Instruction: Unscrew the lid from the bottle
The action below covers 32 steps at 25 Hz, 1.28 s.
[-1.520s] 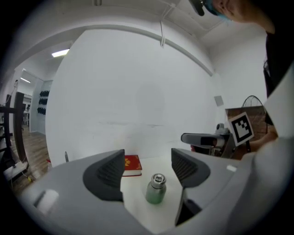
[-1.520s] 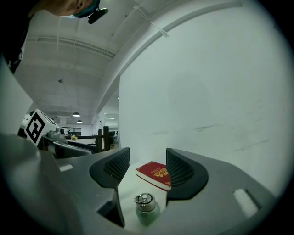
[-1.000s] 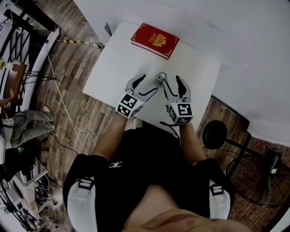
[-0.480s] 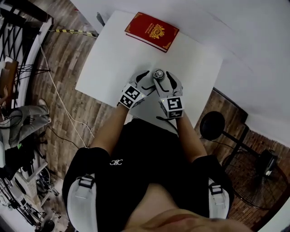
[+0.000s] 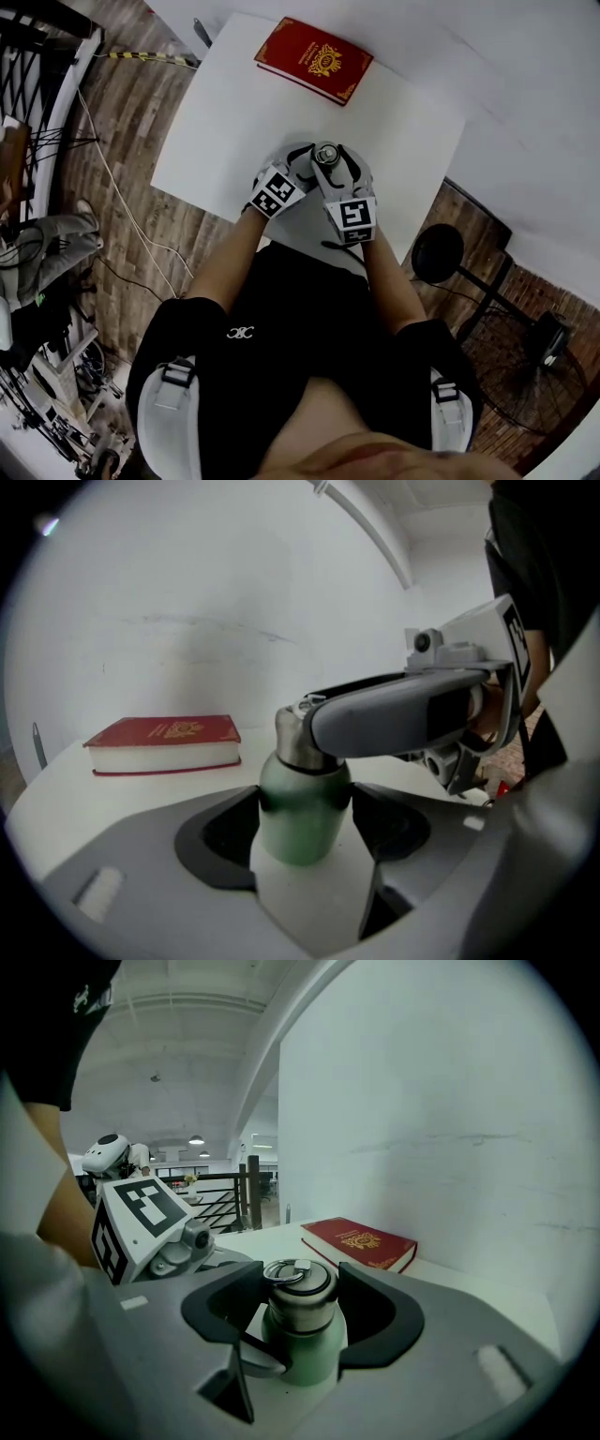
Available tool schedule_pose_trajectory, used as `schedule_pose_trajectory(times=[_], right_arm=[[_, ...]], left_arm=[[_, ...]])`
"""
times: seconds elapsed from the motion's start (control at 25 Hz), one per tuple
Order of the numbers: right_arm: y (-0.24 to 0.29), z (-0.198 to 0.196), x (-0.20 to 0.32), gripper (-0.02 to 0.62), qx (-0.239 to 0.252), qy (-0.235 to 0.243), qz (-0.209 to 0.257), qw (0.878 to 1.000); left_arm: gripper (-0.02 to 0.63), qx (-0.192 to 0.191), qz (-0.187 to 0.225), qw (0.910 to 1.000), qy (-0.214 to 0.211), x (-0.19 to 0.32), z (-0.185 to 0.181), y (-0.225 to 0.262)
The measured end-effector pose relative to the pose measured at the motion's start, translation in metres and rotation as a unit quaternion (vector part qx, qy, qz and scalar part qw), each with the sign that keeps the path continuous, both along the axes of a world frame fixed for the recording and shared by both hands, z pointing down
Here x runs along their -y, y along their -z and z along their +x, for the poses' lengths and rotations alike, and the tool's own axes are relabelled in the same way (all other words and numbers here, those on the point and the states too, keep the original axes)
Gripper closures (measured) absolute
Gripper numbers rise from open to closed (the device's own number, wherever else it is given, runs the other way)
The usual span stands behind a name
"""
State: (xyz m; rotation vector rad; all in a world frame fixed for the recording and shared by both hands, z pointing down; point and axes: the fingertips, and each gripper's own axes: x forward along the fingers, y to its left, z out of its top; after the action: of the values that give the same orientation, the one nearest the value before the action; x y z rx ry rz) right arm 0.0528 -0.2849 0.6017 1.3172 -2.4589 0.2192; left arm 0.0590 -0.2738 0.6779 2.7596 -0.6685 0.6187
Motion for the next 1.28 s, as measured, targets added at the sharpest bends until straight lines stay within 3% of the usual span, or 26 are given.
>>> schedule_pose_trajectory(times=[0.2,0.36,0.48,0.6,0.68,0.72,0.8,0.88,0.92,1.0,1.04,1.08,1.16,1.28], right_arm=[[-0.001,0.002,-0.005,0.353,0.000,0.045,-0.008,0.999],[-0.001,-0.004,-0.010,0.354,-0.025,0.167,-0.020,0.985],[-0.005,-0.005,-0.012,0.353,-0.061,0.294,-0.044,0.953],[-0.010,-0.006,-0.015,0.354,-0.131,0.404,-0.068,0.903],[-0.017,-0.004,-0.016,0.354,-0.180,0.439,-0.095,0.875],[-0.019,-0.003,-0.017,0.354,-0.196,0.440,-0.108,0.870],[-0.013,-0.006,-0.021,0.353,-0.202,0.419,-0.120,0.877],[0.004,-0.009,-0.028,0.351,-0.166,0.381,-0.115,0.902],[0.014,-0.008,-0.029,0.351,-0.135,0.349,-0.107,0.921],[0.029,0.000,-0.023,0.351,-0.060,0.242,-0.069,0.966],[0.035,0.007,-0.018,0.351,-0.021,0.171,-0.050,0.984],[0.037,0.016,-0.015,0.351,0.015,0.099,-0.040,0.994],[0.034,0.029,-0.014,0.353,0.080,-0.023,-0.053,0.995],[0.025,0.032,-0.014,0.353,0.135,-0.130,-0.075,0.979]], left_arm=[[0.247,0.008,0.013,0.9996,-0.023,-0.003,0.000,0.001],[0.249,0.011,0.015,0.9990,-0.040,-0.004,-0.001,0.001],[0.249,0.010,0.016,0.9989,-0.044,-0.003,0.000,0.000],[0.249,0.011,0.015,0.9987,-0.048,-0.002,0.001,-0.002],[0.249,0.012,0.015,0.9986,-0.050,-0.001,0.001,-0.001],[0.249,0.013,0.015,0.9985,-0.051,-0.001,0.000,-0.001],[0.249,0.012,0.013,0.9986,-0.050,-0.004,-0.001,0.002],[0.249,0.011,0.011,0.9986,-0.050,-0.007,-0.002,0.005],[0.249,0.010,0.011,0.9987,-0.049,-0.007,-0.002,0.005],[0.249,0.009,0.012,0.9988,-0.047,-0.004,-0.001,0.002],[0.249,0.009,0.012,0.9988,-0.046,-0.003,-0.001,0.000],[0.249,0.009,0.012,0.9989,-0.044,-0.002,-0.001,-0.002],[0.247,0.009,0.010,0.9991,-0.040,-0.001,-0.001,-0.003],[0.249,0.009,0.008,0.9994,-0.034,0.000,-0.001,-0.003]])
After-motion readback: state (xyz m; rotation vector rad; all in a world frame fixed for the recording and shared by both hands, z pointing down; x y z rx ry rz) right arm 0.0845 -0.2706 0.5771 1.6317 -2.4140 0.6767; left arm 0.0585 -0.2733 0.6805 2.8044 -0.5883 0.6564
